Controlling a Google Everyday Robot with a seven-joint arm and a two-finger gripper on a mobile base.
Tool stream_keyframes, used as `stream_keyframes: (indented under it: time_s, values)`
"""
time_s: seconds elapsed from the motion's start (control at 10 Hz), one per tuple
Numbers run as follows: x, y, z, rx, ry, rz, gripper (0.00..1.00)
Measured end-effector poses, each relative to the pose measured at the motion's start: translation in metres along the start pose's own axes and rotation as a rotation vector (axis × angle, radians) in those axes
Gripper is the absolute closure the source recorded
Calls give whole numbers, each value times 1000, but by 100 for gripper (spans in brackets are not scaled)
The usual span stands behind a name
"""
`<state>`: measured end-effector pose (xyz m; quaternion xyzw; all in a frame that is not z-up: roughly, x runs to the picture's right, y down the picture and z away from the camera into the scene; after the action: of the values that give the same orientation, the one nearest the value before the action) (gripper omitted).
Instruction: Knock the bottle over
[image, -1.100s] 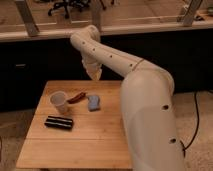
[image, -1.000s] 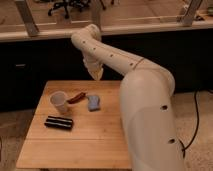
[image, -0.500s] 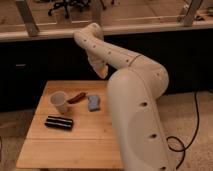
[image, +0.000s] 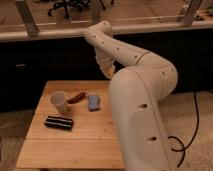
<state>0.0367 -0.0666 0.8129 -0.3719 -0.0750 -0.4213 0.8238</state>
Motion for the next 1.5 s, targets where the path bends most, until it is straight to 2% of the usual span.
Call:
stream_keyframes:
  time_s: [0.2,0.4,0.8,1.2,1.5]
  values:
    - [3,13,-7,-4,-1,0,98]
    - [17,34,-13,-17,5,19,98]
    - [29,69,-21,-27,-8,61,98]
    - [24,93,-26,-14,-35,80,98]
    - [13,116,-29,-14,-42,69,98]
